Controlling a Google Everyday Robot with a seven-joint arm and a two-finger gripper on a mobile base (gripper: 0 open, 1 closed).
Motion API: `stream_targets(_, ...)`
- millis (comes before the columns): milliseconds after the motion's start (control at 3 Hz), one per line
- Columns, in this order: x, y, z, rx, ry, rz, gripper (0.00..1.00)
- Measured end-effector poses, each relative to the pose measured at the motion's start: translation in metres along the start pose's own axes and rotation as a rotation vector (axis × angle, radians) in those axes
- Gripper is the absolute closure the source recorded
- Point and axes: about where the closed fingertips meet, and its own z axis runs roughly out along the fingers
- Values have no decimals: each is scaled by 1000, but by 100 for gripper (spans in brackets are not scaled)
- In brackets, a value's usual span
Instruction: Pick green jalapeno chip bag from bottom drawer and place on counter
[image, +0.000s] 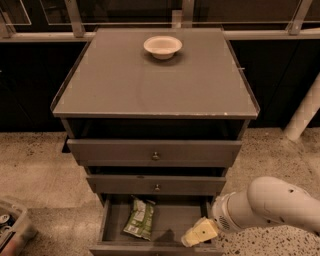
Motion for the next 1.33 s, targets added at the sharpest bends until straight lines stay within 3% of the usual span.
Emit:
stream_targets(333,11,-6,9,-15,0,56,0)
stream_targets(667,26,-10,46,-60,-42,132,0)
stream_targets(1000,41,-10,111,-137,-94,226,0)
stream_targets(1333,41,-10,111,-137,-94,226,0)
